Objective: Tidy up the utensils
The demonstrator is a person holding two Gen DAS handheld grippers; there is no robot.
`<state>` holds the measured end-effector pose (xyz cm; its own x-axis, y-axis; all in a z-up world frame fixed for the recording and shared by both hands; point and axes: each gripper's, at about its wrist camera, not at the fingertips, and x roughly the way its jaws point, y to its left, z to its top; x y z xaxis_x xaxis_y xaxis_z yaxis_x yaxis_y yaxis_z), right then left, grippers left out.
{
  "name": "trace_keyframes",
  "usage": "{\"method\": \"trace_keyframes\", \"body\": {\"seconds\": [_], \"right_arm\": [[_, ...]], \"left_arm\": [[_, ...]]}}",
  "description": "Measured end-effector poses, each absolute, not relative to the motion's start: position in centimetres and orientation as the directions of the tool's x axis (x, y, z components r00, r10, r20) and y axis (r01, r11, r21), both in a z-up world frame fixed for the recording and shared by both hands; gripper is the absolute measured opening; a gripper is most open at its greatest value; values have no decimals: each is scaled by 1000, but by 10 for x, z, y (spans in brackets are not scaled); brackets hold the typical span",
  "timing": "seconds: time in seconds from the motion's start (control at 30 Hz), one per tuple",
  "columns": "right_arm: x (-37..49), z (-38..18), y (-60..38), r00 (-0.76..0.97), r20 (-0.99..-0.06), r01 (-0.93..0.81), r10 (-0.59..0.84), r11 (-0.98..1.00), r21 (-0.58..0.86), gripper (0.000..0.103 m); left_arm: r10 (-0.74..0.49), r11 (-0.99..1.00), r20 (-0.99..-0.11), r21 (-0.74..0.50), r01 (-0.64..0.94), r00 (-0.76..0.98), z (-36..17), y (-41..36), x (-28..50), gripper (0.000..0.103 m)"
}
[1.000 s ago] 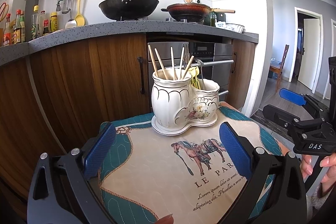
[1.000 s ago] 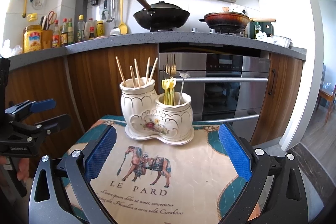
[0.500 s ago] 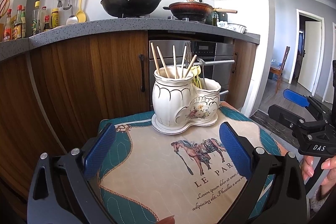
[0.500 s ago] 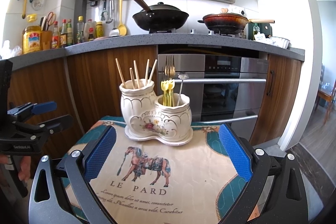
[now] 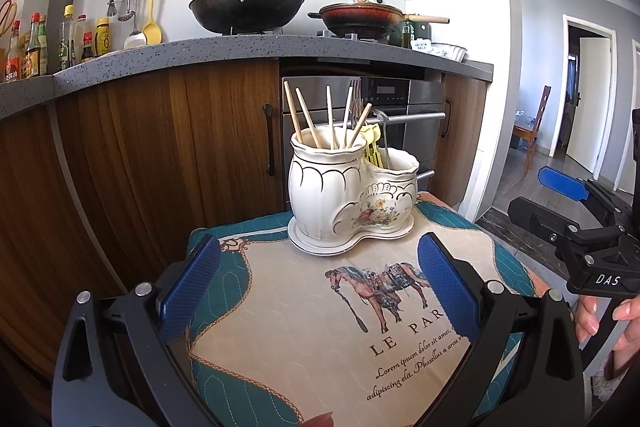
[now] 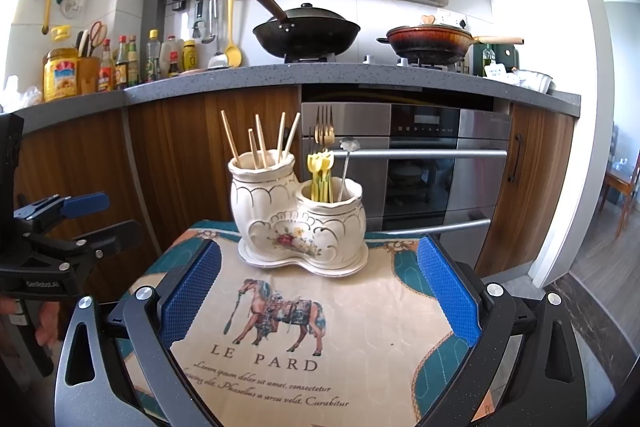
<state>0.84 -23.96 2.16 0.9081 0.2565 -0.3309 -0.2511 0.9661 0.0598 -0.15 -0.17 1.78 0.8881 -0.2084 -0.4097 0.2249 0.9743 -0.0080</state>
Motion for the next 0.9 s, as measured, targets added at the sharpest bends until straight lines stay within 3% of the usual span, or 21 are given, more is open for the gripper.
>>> {"method": "trace_keyframes", "body": {"seconds": [0.9], "right_arm": [[11,19,-246,903,-355,-226,243,970,89,98]], "left_arm": [[-186,977,-403,22,213,896,16,-3,-3,97]]}}
